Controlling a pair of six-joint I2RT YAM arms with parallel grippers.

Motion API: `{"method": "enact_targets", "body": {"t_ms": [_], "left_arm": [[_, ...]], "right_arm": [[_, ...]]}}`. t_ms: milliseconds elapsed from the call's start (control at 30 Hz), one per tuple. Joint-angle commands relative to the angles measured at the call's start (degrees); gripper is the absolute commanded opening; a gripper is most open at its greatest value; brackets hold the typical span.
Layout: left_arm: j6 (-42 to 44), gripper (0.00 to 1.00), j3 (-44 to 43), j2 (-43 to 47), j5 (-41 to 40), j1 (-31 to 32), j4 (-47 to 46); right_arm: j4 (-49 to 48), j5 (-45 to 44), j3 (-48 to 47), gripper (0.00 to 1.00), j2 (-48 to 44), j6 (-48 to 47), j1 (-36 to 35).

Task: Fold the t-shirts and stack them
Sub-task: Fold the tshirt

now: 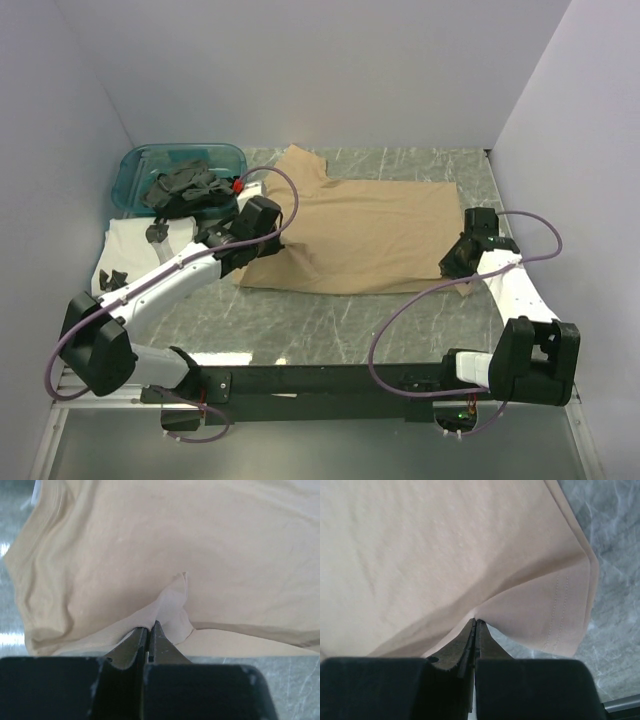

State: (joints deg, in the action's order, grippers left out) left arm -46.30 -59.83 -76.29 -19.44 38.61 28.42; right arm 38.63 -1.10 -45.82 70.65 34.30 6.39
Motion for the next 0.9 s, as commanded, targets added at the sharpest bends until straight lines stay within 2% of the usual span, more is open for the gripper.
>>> {"method": "enact_targets", "body": {"t_ms": [0, 300, 567, 733, 867], "left_arm": [[6.22, 0.01, -3.62, -1.05, -1.04, -0.64, -6.62], [11.14, 0.01, -6.43, -4.83, -0.51, -3.19, -10.93], [16.24, 0.01, -9.33, -10.18, 4.67, -6.88, -16.03], [19.49, 0.01, -12.49, -16.94, 5.55, -8.81, -17.43], [20.9, 0.06, -14.69, -23.19, 7.84, -11.88, -21.03]], "right_arm": [[-1.89, -1.62, -4.01, 0.0, 0.45, -1.17, 0.29], [-2.33, -3.37, -6.91, 0.0, 2.65, -0.91, 0.2], [-2.86, -4.17, -9.11, 0.0, 5.11, -1.52, 0.2], [-1.72, -3.82, -12.44, 0.0, 11.51, -4.24, 0.2], [-3.72, -5.05, -14.91, 0.0, 18.54, -2.76, 0.29]]}}
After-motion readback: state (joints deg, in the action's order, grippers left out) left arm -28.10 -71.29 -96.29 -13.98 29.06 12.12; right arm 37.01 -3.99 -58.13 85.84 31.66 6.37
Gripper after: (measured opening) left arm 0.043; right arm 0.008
